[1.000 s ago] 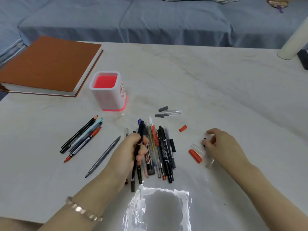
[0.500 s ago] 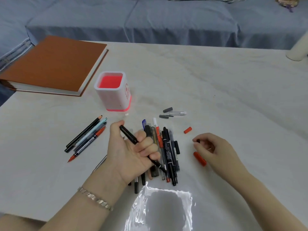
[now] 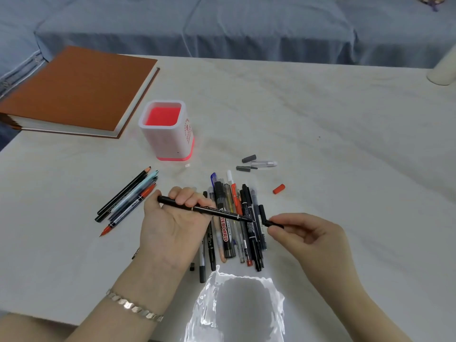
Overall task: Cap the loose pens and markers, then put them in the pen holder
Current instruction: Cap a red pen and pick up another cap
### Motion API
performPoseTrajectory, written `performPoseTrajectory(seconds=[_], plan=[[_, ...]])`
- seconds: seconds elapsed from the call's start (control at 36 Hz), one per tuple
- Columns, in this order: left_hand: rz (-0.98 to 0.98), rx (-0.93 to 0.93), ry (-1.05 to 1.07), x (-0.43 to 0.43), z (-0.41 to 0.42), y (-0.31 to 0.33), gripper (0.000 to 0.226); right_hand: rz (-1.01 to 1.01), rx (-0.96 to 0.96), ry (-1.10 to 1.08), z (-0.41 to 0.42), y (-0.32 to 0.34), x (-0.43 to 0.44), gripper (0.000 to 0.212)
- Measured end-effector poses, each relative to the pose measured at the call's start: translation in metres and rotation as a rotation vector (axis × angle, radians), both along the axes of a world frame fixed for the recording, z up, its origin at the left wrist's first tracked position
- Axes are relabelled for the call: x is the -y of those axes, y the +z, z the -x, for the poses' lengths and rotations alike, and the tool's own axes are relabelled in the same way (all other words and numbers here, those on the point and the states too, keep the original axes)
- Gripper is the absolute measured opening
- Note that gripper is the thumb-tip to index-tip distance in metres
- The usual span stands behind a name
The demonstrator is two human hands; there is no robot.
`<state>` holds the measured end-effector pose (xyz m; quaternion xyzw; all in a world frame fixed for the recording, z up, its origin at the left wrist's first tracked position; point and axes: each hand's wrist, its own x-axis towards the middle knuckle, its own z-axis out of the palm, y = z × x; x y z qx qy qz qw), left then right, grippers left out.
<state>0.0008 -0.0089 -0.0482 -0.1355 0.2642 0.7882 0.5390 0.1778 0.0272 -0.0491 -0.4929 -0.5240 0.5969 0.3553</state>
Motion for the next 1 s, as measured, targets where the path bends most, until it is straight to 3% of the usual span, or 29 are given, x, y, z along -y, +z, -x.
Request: performPoseTrajectory(seconds=[0.39,0.47,0.61,0.75,0.83,0.92,1.0], plan=[[0.013,-0.082,-0.033,0.002,-0.021,0.007,0.045,-0.064,-0.014,0.056,0.004,-0.007,0.002,0.021],[0.092,-0.372,-0.112,0.005,-0.023,0.004,0.050,-0.113,0.005,0.035,0.000,-0.008,-0.001,0.021],[0.289,-1.065,-0.365,0.015,-0.009,0.001,0.039,-0.311,0.136,0.077,-0.014,-0.013,-0.010,0.029],[0.367,-1.581,-0.689,0.024,0.005,-0.004,0.023,-0.628,0.398,0.242,-0.016,-0.020,-0.015,0.013],[0.332,-1.707,-0.775,0.028,0.004,-0.005,0.020,-0.691,0.457,0.350,-0.017,-0.022,-0.018,0.015],[0.331,-1.716,-0.740,0.032,0.000,-0.006,0.028,-0.717,0.469,0.448,-0.018,-0.022,-0.020,0.016],[0.312,-1.713,-0.672,0.037,-0.006,-0.009,0.023,-0.744,0.479,0.502,-0.018,-0.022,-0.020,0.029]])
